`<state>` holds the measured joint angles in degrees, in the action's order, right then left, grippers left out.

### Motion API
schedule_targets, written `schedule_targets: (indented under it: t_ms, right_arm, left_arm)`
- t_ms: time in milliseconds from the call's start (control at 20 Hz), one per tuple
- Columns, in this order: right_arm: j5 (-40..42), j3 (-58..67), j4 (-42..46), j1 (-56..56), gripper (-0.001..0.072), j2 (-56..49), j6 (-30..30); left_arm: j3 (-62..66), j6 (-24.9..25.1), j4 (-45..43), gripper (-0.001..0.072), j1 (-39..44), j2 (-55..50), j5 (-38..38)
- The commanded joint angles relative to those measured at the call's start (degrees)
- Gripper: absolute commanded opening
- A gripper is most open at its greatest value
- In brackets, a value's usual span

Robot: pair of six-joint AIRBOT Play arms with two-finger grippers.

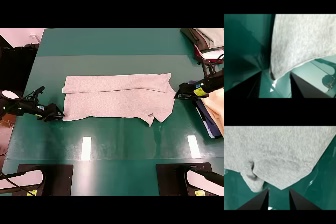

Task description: Fold the shirts.

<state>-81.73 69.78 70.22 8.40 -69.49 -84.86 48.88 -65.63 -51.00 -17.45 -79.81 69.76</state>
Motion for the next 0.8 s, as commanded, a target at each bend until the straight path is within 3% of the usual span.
schedule_targets:
  t_ms: [0, 200, 250, 300, 550, 650, 750]
  right_arm:
    - [0.83, -2.93, -0.2, 0.15, 0.0311, 3.45, 0.04]
    - [0.39, -3.82, -0.17, 0.15, 0.0311, 5.33, 0.04]
    - [0.09, -3.82, -0.11, 0.17, 0.0311, 5.62, 0.04]
    - [-0.02, -3.82, 0.24, 0.17, 0.0311, 5.66, 0.04]
    - [-0.22, -10.75, -0.24, 2.64, 0.0322, 5.66, -1.31]
    - [2.1, -18.34, -1.77, 4.61, 0.0519, 5.64, -1.4]
    - [7.02, -25.46, -7.54, 6.45, 0.052, 5.64, -1.4]
  left_arm:
    - [-1.4, 0.07, 1.36, 0.0426, 2.43, 0.17, -2.84]
    - [-1.38, -0.61, 1.33, 0.0424, 8.04, 0.15, -5.7]
    - [-1.38, -0.68, 1.33, 0.0293, 8.41, 0.15, -5.53]
    - [-1.33, -0.48, 1.77, 0.0015, 8.39, 0.15, -4.85]
    - [4.74, -0.39, 1.46, 0.0021, 8.35, 0.37, 0.31]
    - [7.41, -0.39, 1.53, 0.0021, 8.37, 1.51, 0.96]
    - [8.59, -0.39, 1.75, 0.0021, 8.35, 2.47, 0.98]
